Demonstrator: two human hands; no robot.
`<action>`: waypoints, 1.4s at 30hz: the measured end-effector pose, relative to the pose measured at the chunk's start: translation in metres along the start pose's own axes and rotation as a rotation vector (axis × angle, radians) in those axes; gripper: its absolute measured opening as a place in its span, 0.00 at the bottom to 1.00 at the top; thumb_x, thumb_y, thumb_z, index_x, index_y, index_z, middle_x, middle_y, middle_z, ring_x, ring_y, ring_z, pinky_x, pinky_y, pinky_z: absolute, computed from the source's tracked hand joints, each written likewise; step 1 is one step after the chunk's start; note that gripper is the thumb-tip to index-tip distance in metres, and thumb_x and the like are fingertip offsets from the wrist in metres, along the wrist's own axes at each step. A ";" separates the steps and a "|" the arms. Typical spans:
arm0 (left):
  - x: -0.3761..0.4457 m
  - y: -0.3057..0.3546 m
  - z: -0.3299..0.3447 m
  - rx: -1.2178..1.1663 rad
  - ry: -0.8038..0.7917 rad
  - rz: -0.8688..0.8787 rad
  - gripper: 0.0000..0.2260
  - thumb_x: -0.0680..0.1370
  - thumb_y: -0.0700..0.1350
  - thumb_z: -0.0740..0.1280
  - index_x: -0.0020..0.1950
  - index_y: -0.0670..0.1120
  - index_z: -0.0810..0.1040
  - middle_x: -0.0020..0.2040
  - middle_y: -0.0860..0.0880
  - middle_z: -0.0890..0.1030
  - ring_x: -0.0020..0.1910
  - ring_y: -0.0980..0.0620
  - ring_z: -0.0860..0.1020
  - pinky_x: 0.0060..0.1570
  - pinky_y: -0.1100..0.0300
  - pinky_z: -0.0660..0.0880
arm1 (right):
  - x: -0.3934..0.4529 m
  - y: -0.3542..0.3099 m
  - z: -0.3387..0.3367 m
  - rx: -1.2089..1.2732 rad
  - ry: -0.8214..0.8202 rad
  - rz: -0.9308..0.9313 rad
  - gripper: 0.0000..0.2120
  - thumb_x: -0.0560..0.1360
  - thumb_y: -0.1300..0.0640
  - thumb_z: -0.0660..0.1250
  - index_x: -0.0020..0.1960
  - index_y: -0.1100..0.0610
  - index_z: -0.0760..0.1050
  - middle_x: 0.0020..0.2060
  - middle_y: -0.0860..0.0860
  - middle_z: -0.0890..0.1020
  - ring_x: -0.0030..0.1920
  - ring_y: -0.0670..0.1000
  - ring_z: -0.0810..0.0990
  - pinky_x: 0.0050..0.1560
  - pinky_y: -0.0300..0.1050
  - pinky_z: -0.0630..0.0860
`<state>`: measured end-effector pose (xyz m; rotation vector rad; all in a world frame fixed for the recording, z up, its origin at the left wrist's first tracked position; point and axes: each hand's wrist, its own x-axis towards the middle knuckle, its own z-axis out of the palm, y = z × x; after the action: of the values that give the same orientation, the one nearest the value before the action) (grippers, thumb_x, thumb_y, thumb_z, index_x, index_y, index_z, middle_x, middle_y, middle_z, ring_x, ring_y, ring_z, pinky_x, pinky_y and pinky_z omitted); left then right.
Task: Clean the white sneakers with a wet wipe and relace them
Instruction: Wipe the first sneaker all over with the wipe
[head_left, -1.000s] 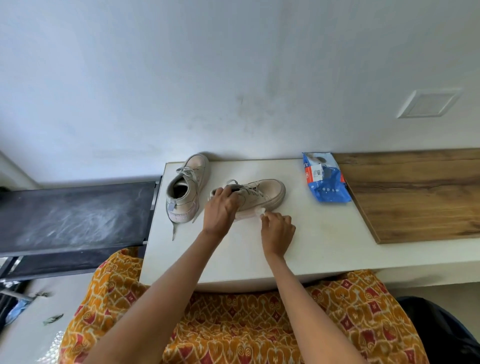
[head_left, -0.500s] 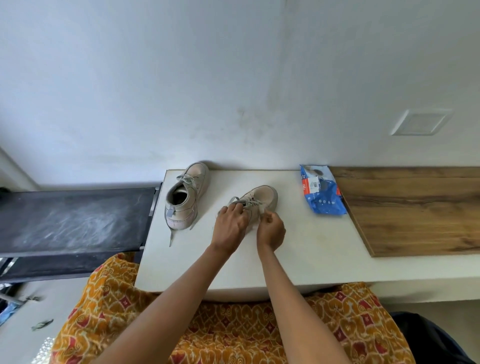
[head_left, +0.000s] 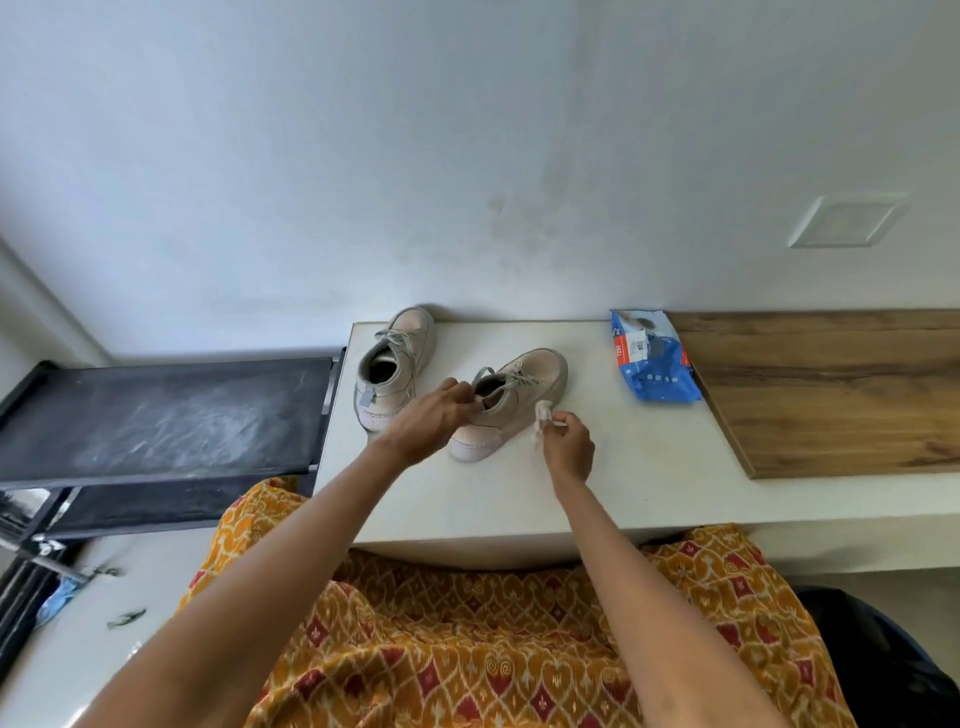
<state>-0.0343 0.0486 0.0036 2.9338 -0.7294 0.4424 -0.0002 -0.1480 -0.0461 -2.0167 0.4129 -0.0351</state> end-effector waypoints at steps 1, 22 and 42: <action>0.003 0.003 0.002 0.000 0.003 -0.005 0.14 0.69 0.34 0.73 0.53 0.43 0.81 0.43 0.46 0.77 0.42 0.45 0.76 0.23 0.60 0.70 | 0.006 -0.002 -0.002 -0.008 0.007 0.018 0.10 0.78 0.55 0.61 0.52 0.57 0.79 0.52 0.57 0.82 0.53 0.59 0.78 0.44 0.43 0.69; 0.068 0.088 0.032 -0.140 0.040 -0.308 0.04 0.71 0.34 0.68 0.42 0.41 0.82 0.39 0.44 0.77 0.40 0.42 0.77 0.28 0.57 0.69 | -0.042 0.020 0.006 0.202 0.218 0.017 0.12 0.77 0.65 0.62 0.56 0.59 0.80 0.54 0.54 0.83 0.55 0.53 0.80 0.49 0.36 0.69; 0.093 0.092 0.023 -0.293 -0.038 -0.205 0.10 0.78 0.43 0.64 0.46 0.39 0.82 0.47 0.42 0.77 0.49 0.43 0.73 0.36 0.52 0.69 | 0.026 0.028 -0.056 0.001 -0.019 -0.003 0.15 0.77 0.58 0.63 0.62 0.60 0.76 0.58 0.57 0.80 0.58 0.58 0.77 0.56 0.47 0.73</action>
<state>0.0070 -0.0780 0.0110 2.7076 -0.4457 0.2386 0.0052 -0.2155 -0.0481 -2.0149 0.3976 -0.0180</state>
